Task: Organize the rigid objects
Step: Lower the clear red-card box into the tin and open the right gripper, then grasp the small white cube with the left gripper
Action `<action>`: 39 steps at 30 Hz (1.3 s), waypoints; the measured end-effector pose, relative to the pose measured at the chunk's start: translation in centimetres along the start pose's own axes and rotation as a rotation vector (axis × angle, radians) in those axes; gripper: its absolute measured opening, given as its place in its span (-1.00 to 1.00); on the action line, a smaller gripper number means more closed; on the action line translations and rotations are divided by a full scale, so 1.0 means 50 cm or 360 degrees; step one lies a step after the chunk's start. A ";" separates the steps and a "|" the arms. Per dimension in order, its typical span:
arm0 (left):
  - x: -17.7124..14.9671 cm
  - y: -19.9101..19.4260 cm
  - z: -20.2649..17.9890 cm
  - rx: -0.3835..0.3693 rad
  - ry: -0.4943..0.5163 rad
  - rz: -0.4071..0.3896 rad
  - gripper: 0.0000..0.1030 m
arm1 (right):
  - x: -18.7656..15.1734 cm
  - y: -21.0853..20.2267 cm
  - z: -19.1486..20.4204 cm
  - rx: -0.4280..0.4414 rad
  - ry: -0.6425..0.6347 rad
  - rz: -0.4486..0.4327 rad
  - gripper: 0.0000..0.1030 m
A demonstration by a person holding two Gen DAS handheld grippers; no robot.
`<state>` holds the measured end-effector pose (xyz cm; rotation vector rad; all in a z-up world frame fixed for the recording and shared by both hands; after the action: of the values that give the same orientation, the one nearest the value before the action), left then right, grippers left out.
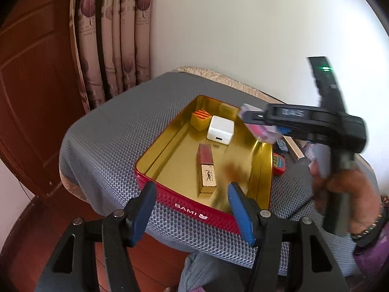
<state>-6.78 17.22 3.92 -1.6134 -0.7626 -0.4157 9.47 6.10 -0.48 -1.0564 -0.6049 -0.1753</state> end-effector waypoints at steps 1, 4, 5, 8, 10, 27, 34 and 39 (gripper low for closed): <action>0.000 0.004 0.002 -0.0007 -0.0006 0.0013 0.21 | 0.004 0.015 -0.001 -0.0012 0.0014 0.0009 -0.04; 0.000 0.012 0.007 -0.0027 -0.0023 0.0042 0.21 | 0.007 0.043 -0.009 -0.0038 0.0049 0.0021 -0.04; -0.001 0.014 0.008 -0.0035 -0.0025 0.0048 0.21 | 0.006 0.047 -0.011 -0.0033 0.0058 0.0023 -0.04; -0.004 0.024 0.008 -0.0046 -0.0025 0.0088 0.21 | 0.006 0.058 -0.020 -0.0078 0.0067 0.0022 -0.03; -0.007 0.031 0.009 -0.0052 -0.0025 0.0112 0.21 | 0.009 0.056 -0.023 -0.0063 0.0068 0.0007 0.00; -0.015 -0.012 -0.056 -0.0096 0.0218 -0.0016 0.21 | -0.189 -0.259 -0.206 -0.0474 0.0206 -0.0346 0.38; -0.055 -0.024 -0.184 -0.0422 0.0470 0.0093 0.21 | -0.382 -0.403 -0.408 -0.1044 0.0232 -0.0226 0.38; -0.074 0.028 -0.308 -0.0584 0.0560 0.0278 0.21 | -0.442 -0.453 -0.477 -0.1007 0.0387 -0.0243 0.41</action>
<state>-6.16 1.34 3.49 -1.8618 -0.2854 -0.7204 -9.08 -28.79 -3.57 -1.5684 -0.4131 -0.6507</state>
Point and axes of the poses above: each gripper's, at about its wrist camera, not at the fingertips, and y roughly the way its jaws point, z to its left, x to its top, the point moved 2 cm from there along y, roughly the way its jaws point, and after that the axes turned 6 degrees about -x, right-handed, at the moved point
